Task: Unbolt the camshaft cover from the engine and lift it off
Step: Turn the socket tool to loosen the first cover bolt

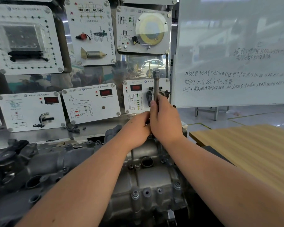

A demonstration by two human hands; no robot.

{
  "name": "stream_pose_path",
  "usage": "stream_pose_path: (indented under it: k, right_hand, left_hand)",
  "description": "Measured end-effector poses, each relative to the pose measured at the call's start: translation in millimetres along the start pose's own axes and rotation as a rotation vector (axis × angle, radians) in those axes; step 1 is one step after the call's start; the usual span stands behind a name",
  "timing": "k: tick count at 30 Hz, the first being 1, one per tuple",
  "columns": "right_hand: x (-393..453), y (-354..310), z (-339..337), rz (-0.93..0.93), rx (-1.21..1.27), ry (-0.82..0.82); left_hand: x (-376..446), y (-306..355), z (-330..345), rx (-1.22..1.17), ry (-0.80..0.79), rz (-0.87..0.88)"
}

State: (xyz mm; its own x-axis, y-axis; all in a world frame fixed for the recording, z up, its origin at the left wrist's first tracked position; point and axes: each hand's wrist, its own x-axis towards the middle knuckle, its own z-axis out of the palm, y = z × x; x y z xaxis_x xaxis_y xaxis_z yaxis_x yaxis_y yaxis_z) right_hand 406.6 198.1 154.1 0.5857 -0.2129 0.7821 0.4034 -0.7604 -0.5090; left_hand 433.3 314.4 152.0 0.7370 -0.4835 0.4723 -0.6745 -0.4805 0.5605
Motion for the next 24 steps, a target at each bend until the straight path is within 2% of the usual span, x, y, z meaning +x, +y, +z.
stream_pose_path:
  k: [11, 24]
  right_hand:
    - [-1.1, -1.0, 0.5, -0.010, 0.010, 0.023]
    - [-0.1, -2.1, -1.2, 0.020, -0.041, -0.023]
  left_hand:
    - [-1.6, 2.1, 0.2, -0.017, 0.008, -0.005]
    - [-2.4, 3.8, -0.2, -0.001, -0.015, -0.021]
